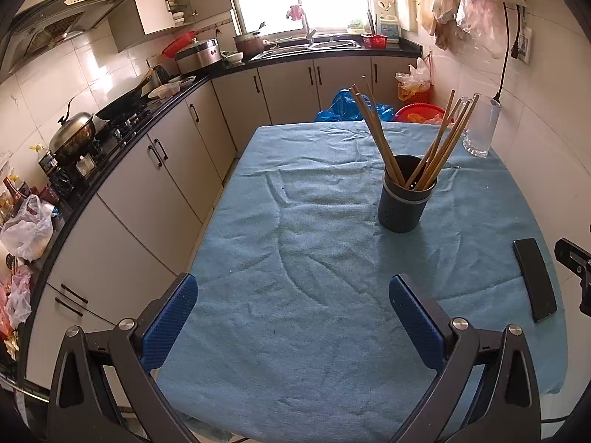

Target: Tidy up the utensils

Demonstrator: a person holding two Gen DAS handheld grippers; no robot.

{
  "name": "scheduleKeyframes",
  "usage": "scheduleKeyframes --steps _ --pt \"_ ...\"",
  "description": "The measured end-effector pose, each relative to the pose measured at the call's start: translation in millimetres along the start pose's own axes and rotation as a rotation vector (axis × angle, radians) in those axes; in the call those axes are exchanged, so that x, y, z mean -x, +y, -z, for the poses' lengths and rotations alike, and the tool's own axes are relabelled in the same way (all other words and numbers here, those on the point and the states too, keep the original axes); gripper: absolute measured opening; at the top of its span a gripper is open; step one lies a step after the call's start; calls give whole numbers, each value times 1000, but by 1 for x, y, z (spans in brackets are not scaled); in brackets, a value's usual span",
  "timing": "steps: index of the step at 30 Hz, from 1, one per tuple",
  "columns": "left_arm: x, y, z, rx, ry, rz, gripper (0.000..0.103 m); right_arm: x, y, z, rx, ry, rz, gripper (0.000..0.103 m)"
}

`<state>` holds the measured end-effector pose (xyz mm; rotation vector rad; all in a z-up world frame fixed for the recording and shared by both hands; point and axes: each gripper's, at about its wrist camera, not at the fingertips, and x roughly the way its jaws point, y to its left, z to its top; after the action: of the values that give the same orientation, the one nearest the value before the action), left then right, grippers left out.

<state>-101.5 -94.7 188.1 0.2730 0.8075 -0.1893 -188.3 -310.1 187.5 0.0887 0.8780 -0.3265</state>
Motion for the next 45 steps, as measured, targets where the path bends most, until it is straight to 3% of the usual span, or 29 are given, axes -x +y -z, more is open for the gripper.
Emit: scheduleKeyframes --steps 45 --pt "-12 -1 -4 -4 11 28 103 -10 8 -3 -7 36 36 93"
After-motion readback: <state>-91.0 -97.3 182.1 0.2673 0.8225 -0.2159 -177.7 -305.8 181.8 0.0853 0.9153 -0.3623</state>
